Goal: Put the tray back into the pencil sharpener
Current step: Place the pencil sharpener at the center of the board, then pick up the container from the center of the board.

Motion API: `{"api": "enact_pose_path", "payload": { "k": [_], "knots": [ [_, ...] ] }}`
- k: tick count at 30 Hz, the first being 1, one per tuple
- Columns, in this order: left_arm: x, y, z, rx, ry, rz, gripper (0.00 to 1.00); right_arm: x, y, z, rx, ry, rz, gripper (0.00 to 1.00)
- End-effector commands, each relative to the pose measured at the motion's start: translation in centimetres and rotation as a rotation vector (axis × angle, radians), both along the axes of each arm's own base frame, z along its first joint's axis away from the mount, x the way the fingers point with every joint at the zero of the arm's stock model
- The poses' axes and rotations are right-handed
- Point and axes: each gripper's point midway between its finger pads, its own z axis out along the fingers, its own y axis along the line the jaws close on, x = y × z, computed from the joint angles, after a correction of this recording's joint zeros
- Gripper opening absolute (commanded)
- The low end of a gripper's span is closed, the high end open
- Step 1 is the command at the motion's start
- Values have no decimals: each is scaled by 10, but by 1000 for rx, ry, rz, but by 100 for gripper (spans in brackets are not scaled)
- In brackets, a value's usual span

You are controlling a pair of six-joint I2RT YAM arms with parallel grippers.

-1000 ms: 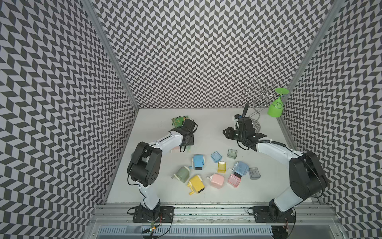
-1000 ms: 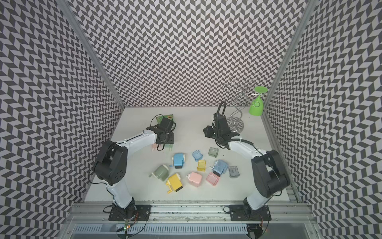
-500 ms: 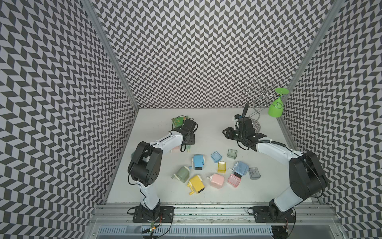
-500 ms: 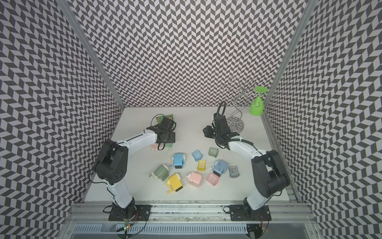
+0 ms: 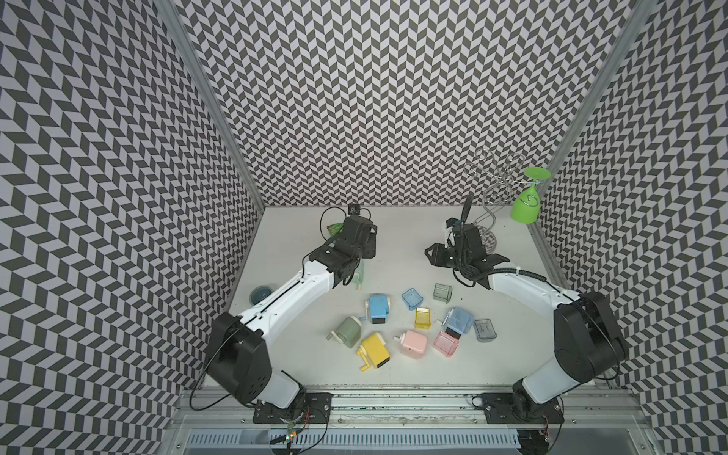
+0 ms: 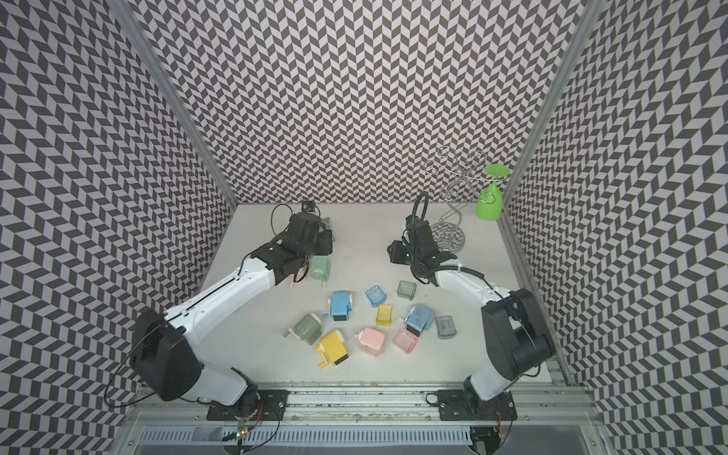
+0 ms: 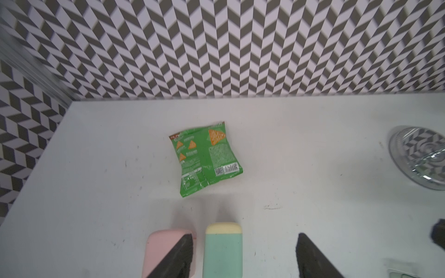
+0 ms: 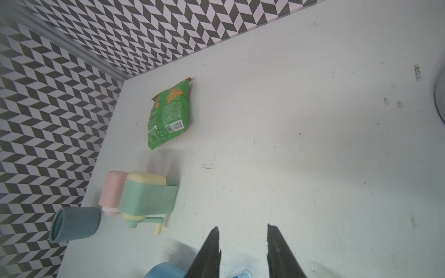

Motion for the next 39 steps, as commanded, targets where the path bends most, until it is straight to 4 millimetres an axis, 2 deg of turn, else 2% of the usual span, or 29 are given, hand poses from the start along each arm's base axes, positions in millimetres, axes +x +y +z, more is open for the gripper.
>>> {"api": "enact_pose_path", "payload": {
  "k": [1, 4, 6, 9, 10, 17, 22, 29, 34, 39],
  "knots": [
    [-5, 10, 33, 89, -163, -52, 66, -10, 8, 13, -76, -69, 68, 35],
    [-15, 12, 51, 115, -256, -130, 57, -26, 22, 13, -136, -93, 146, 36],
    [-19, 15, 57, 108, -284, -162, 56, -38, 33, 13, -162, -104, 206, 37],
    [-25, 16, 62, 88, -312, -208, 66, -57, 47, 5, -218, -112, 283, 38],
    [-27, 17, 63, 79, -318, -221, 67, -62, 50, 1, -240, -110, 306, 38],
    [-38, 24, 56, -49, -314, -281, 67, -93, 58, -57, -411, 41, 397, 38],
    [-44, 18, 45, -100, -287, -316, 67, -93, 49, -82, -492, 113, 350, 38],
    [-48, 8, 36, -197, -258, -341, 66, -82, 48, -85, -532, 103, 317, 38],
    [-47, 6, 31, -208, -242, -347, 66, -76, 42, -95, -586, 115, 298, 37],
    [-46, 5, 29, -199, -239, -351, 66, -73, 46, -107, -605, 135, 322, 36]
  ]
}}
